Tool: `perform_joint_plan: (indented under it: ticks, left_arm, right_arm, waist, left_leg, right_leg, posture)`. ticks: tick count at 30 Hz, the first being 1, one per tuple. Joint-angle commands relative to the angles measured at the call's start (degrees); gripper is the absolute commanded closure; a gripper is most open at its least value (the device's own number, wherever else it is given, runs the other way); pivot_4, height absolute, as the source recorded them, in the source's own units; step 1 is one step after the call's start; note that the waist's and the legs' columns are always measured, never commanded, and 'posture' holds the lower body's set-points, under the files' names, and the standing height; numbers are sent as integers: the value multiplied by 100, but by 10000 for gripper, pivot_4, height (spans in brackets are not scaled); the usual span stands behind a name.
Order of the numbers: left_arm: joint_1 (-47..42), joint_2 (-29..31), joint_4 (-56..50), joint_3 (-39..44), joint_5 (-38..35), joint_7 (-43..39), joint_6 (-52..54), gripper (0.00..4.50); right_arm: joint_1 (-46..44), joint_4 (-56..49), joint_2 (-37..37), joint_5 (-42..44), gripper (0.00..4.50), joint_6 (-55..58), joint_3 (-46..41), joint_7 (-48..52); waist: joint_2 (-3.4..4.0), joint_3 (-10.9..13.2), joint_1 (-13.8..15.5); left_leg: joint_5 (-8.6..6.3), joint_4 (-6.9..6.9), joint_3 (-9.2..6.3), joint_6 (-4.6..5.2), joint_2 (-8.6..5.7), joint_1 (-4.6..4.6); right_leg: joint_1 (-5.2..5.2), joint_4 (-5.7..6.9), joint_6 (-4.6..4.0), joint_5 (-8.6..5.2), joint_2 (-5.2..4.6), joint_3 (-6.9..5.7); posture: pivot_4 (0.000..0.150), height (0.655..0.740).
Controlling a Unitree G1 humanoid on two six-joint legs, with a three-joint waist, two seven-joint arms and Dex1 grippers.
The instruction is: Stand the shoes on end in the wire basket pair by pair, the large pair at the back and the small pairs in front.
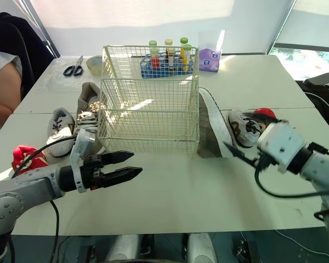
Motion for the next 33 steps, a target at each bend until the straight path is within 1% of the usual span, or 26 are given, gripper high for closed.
perform_joint_plan:
  ticks: [1, 3, 6, 11, 15, 19, 23, 25, 29, 33]
  left_arm:
    - [-33, -23, -50, -97, 145, -148, -47, 0]
    - [-2, -63, -78, -112, 178, -139, -45, 0]
    - [103, -112, -127, -94, 224, -96, -71, 0]
    - [192, -221, -197, -48, 234, 47, -116, 0]
    - [193, -280, -201, -11, 235, 121, -118, 0]
    - [183, -305, -199, 15, 236, 203, -116, 0]
    - [193, -330, -215, 18, 224, 261, -111, 0]
    - [188, -357, -217, -14, 244, 294, -119, 0]
    - [175, -400, -250, -36, 237, 362, -112, 0]
    - [155, -409, -243, -23, 216, 399, -105, 0]
  right_arm:
    - [279, -338, 122, -332, 402, -745, 275, 133]
    - [442, -292, 168, -513, 402, -1007, 467, 167]
    - [377, 34, 227, -1182, 402, -1396, 975, -19]
    - [-192, 901, 162, -2327, 402, -2070, 1778, -312]
    - [-655, 1495, 180, -2860, 402, -2154, 2041, -578]
    - [-1299, 2105, 229, -3202, 402, -1957, 2242, -794]
    - [-1565, 2497, 162, -3415, 402, -1826, 2309, -905]
    - [-1741, 2633, 248, -3419, 402, -1687, 2347, -952]
    - [-1891, 2758, 361, -3481, 402, -1269, 2459, -960]
    - [-1939, 2829, 463, -3849, 402, -532, 2548, -1117]
  waist:
    - [-4, 1, -1]
    - [-4, 2, -2]
    - [-7, 2, -7]
    - [-8, 2, -6]
    - [-8, 3, 4]
    - [-9, 3, -8]
    - [-9, 3, 0]
    - [-10, 2, -4]
    - [-12, 1, -5]
    - [-27, -8, -1]
  left_leg:
    - [0, 0, 0, 0, 0, 0]
    - [0, 1, 0, 0, 0, 0]
    - [0, 1, 0, 0, 0, 3]
    - [0, 3, 1, 0, 0, 7]
    - [0, 4, 1, 0, -1, 8]
    - [1, 8, 2, 0, -2, 11]
    - [1, 8, 2, 0, -1, 18]
    - [1, 9, 2, 0, -1, 20]
    - [1, 12, 2, 0, -2, 25]
    - [1, 12, 2, 0, -2, 28]
  right_leg:
    - [0, 0, 0, 0, -1, 1]
    - [1, 0, -1, 0, -2, 2]
    - [2, 0, -2, 0, -2, 4]
    - [5, 0, -4, -1, -3, 3]
    - [8, 1, -6, 0, -3, 3]
    - [12, 2, -10, 3, -3, 3]
    - [19, 4, -10, 3, -2, 3]
    - [22, 3, -9, 3, -2, 3]
    - [28, 3, -8, 3, -3, 3]
    - [31, 3, -9, 4, -4, 3]
  posture:
    - [1500, 7400]
    - [1500, 7400]
    - [1500, 7400]
    - [1500, 7400]
    - [1500, 7400]
    - [1500, 7400]
    - [1500, 7400]
    - [1500, 7400]
    - [1500, 7400]
    - [1500, 7400]
